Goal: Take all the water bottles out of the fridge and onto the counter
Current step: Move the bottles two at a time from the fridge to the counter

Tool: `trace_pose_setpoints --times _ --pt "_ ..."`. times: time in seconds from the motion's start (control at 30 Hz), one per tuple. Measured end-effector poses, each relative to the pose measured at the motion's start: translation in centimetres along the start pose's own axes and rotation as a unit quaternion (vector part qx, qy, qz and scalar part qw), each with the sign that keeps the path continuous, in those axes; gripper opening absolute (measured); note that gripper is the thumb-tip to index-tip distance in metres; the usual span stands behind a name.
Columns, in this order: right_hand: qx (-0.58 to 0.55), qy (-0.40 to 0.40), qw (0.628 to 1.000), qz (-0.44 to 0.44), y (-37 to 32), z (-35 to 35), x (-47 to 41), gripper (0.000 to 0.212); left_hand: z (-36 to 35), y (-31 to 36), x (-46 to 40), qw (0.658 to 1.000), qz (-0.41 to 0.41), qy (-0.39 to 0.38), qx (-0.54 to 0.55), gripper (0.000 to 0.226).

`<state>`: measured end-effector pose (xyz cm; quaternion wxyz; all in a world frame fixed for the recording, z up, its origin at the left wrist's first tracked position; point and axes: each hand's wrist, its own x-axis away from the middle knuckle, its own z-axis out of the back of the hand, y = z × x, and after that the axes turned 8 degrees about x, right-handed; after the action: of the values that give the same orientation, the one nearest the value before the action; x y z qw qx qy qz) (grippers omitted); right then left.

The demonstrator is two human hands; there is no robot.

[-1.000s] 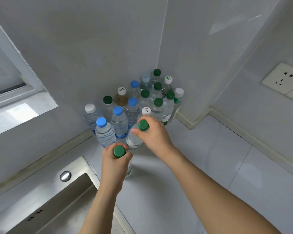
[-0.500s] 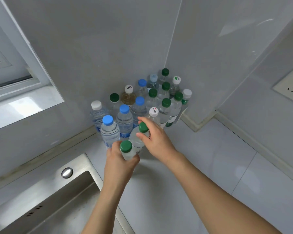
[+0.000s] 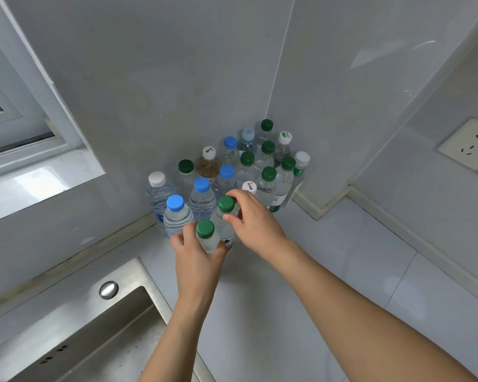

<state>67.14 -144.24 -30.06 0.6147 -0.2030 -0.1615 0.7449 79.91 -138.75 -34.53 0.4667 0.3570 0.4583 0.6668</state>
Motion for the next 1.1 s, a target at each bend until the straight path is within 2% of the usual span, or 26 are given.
trace_pose_setpoints --times 0.23,0.47,0.67,0.77,0.83,0.97,1.03,1.1 --pt "-0.031 0.009 0.999 0.0 0.4 -0.5 0.3 0.04 -1.0 -1.2 -0.1 0.997 -0.05 0.054 -0.014 0.06" --pt "-0.018 -0.001 1.0 -0.007 0.3 -0.8 0.6 0.048 -1.7 -3.9 -0.3 0.989 -0.103 0.085 -0.054 0.081" --pt "-0.019 0.003 1.0 -0.02 1.8 0.0 3.6 0.058 -2.4 -4.7 0.0 0.988 -0.107 0.101 -0.037 0.085" --pt "-0.009 0.005 0.999 -0.041 3.2 0.4 6.3 0.056 -3.0 -5.2 1.1 0.992 -0.055 0.112 0.012 0.084" --pt "0.0 -0.002 0.998 -0.066 4.2 0.7 8.2 0.055 -3.3 -5.7 1.9 0.99 0.021 0.135 0.047 0.081" --pt "0.048 -0.019 0.994 -0.101 6.6 1.3 12.2 0.054 -4.4 -6.6 4.5 0.96 0.177 0.199 0.084 0.074" --pt "0.077 -0.029 0.99 -0.114 8.0 1.7 14.2 0.053 -5.7 -6.8 6.2 0.955 0.21 0.195 0.076 0.068" --pt "0.095 -0.03 0.987 -0.129 9.4 2.0 16.2 0.053 -7.3 -6.7 8.0 0.966 0.197 0.159 0.061 0.063"
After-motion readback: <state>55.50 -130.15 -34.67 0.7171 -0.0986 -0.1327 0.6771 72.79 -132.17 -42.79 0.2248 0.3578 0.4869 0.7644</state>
